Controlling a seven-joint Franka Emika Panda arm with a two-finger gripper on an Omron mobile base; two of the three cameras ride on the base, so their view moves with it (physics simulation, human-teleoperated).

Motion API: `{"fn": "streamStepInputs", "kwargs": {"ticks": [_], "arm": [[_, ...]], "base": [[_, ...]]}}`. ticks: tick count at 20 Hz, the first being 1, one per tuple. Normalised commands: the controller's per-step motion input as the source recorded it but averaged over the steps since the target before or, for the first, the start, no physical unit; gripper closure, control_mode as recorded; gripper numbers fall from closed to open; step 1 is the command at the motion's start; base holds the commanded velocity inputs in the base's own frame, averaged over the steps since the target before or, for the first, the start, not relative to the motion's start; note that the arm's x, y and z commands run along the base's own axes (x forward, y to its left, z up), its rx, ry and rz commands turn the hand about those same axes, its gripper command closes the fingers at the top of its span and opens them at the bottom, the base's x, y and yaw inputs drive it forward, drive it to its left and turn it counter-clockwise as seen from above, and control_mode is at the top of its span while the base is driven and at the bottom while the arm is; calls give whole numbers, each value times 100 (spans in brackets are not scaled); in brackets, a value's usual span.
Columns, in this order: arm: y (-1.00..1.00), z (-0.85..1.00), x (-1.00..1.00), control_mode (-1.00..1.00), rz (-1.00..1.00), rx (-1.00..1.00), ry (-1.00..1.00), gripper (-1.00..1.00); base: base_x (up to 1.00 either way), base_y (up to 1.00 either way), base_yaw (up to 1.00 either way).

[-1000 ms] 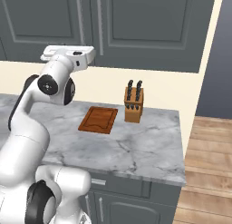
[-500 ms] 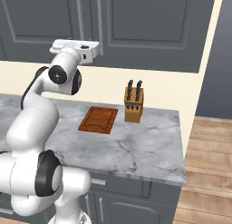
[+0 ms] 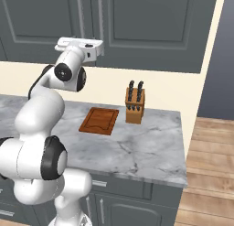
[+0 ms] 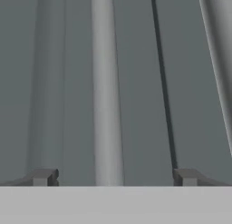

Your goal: Pick the sponge and spray from the cabinet and place them on the counter.

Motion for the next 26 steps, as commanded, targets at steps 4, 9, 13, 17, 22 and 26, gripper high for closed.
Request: {"fn": "streamStepInputs", "kwargs": {"ticks": [4, 9, 13, 17, 22, 26], "arm": [[0, 0, 54, -100, 0, 0, 1, 100], [0, 0, 14, -100, 0, 0, 0, 100], [0, 0, 0, -100, 0, 0, 0, 100], [0, 0, 0, -100, 0, 0, 0, 100], [0, 3, 0, -100, 0, 0, 0, 100], [0, 24, -5, -100, -1, 0, 0, 100]], "base": [[0, 0, 0], [0, 0, 0], [0, 0, 0], [0, 0, 0], [0, 0, 0], [0, 0, 0]]}}
